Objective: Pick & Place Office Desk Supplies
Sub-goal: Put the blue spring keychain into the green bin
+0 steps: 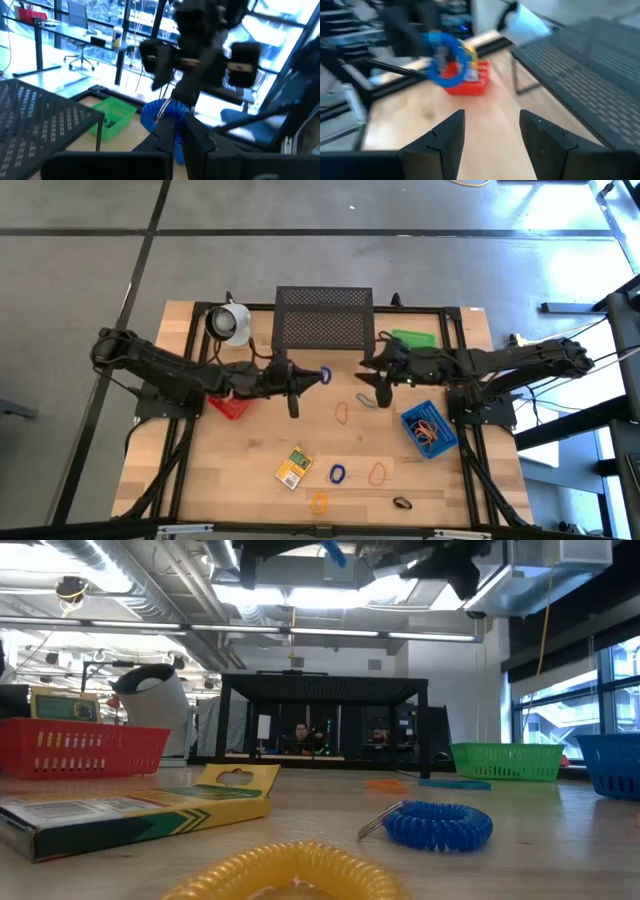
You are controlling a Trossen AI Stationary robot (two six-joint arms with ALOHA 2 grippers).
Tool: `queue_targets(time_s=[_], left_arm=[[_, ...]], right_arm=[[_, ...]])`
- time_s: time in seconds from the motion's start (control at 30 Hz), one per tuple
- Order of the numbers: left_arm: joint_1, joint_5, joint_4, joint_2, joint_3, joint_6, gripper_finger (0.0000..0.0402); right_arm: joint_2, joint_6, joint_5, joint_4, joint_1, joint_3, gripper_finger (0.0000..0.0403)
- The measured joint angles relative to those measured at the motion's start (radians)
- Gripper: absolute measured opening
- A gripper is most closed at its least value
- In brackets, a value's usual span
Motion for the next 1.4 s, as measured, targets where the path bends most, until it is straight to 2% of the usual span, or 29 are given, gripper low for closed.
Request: queue_targets(time_s=[0.27, 0.37, 0.8, 1.17, 1.4], left_arm=[[0.048, 0.076, 0.089, 0.007, 0.000, -0.018, 0.0012], [0.044, 0.084, 0.107, 0.008, 0.000, -0.015, 0.0012], [-0.003, 0.096, 0.091, 0.007, 0.000, 0.035, 0.0013], [-0.004, 0.096, 0.070, 0.008, 0.000, 0.036, 0.0013], [-0.010, 0.102, 0.062, 0.008, 0.000, 0.053, 0.0013]], right_arm=[[0.020, -0.181, -0.007, 0.209, 0.050, 0.000, 0.0190], [0.058, -0.192, -0.006, 0.283, 0.045, 0.000, 0.0190], [0.202, -0.151, -0.005, 0.419, 0.018, 0.000, 0.0190], [0.288, 0.051, -0.007, 0.484, 0.018, 0.000, 0.0190], [0.307, 0.105, -0.006, 0.509, 0.018, 0.000, 0.0183]])
